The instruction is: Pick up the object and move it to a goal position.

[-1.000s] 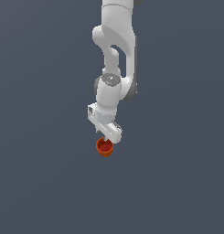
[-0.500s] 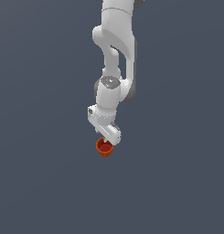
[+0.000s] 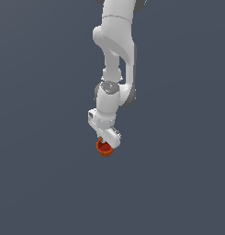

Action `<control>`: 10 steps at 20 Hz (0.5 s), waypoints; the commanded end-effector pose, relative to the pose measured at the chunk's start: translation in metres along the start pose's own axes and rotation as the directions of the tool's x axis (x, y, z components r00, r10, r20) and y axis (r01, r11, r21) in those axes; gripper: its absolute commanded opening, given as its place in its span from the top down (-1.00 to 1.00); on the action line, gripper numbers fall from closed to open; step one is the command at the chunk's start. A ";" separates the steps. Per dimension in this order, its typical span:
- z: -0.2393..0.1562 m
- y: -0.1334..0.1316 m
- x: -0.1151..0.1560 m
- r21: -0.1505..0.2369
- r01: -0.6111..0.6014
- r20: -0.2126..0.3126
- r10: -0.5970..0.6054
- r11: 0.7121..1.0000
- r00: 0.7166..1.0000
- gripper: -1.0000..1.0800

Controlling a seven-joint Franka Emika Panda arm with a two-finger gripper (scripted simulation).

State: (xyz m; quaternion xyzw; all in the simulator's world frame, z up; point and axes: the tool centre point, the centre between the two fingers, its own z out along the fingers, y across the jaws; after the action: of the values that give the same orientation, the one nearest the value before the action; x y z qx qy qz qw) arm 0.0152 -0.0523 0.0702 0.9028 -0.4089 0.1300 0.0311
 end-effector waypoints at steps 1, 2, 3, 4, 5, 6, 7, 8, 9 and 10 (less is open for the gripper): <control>0.000 0.000 0.000 0.000 0.000 0.000 0.000 1.000 1.000 1.00; 0.000 0.000 0.000 0.000 0.000 0.000 0.000 1.000 1.000 1.00; 0.000 0.000 0.000 0.000 0.000 0.000 0.000 1.000 1.000 1.00; 0.000 0.000 0.000 0.000 0.000 0.000 0.000 1.000 1.000 1.00; 0.000 0.000 0.000 0.000 0.000 0.000 0.000 1.000 1.000 1.00; 0.000 0.000 0.000 0.000 0.000 0.000 0.000 1.000 1.000 1.00; 0.000 0.000 0.000 0.000 0.000 0.000 0.000 1.000 1.000 1.00; 0.000 0.001 0.001 0.000 -0.002 -0.001 0.002 1.000 1.000 1.00; 0.000 0.001 0.001 0.000 -0.002 -0.001 0.002 1.000 1.000 1.00; -0.001 0.001 0.001 0.000 -0.002 -0.001 0.002 1.000 1.000 1.00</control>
State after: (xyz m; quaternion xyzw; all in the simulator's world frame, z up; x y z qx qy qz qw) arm 0.0151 -0.0534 0.0702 0.9025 -0.4095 0.1301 0.0312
